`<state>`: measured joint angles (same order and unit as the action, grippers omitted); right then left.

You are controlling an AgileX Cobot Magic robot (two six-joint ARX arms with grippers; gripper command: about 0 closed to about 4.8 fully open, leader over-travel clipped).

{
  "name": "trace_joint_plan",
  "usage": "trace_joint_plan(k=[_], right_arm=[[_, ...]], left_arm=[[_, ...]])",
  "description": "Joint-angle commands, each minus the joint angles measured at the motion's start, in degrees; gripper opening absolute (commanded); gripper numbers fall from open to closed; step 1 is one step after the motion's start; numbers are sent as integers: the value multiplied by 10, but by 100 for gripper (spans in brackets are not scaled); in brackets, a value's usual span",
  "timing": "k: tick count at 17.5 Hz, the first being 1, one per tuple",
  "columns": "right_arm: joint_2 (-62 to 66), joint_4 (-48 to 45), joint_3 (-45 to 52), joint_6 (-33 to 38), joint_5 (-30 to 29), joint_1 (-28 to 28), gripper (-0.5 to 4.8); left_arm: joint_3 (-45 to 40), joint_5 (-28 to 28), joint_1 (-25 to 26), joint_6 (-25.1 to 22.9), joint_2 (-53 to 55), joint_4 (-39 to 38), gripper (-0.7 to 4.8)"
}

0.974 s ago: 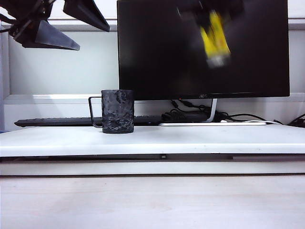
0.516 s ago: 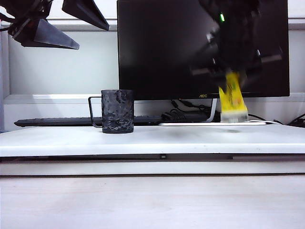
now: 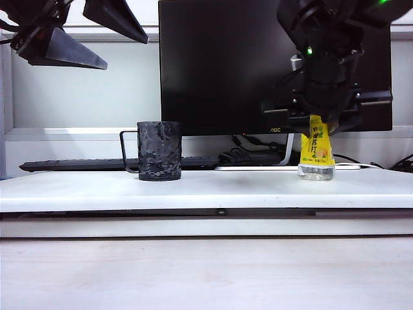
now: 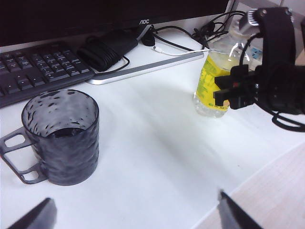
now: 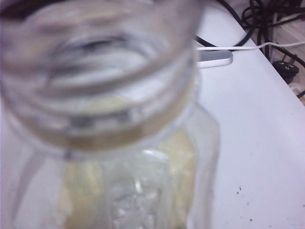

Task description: Carefully pick up the bottle and pour some water from the bottle into the cup.

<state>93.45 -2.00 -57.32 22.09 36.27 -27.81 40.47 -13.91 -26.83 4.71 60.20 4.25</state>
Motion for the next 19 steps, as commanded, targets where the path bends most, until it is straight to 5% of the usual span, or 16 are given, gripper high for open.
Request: trace_joint_plan(k=[1, 6, 7, 11, 13, 19], right_arm=[[2, 11, 26, 9, -19, 0, 106], [2, 7, 46, 1, -33, 0, 124], [2, -2, 46, -15, -74, 0, 300], [2, 2, 46, -16, -108, 0, 335], [-3, 12, 46, -16, -106, 0, 427], [-94, 50, 46, -29, -103, -3, 441]], left_arm=[[2, -3, 0, -2, -2, 4, 479], [2, -2, 0, -2, -2, -1, 479], [2, 2, 0, -2, -2, 2, 479], [2, 2, 0, -2, -2, 19, 479], [2, 2, 0, -2, -7, 23, 479], [2, 55, 0, -17, -97, 45, 479]])
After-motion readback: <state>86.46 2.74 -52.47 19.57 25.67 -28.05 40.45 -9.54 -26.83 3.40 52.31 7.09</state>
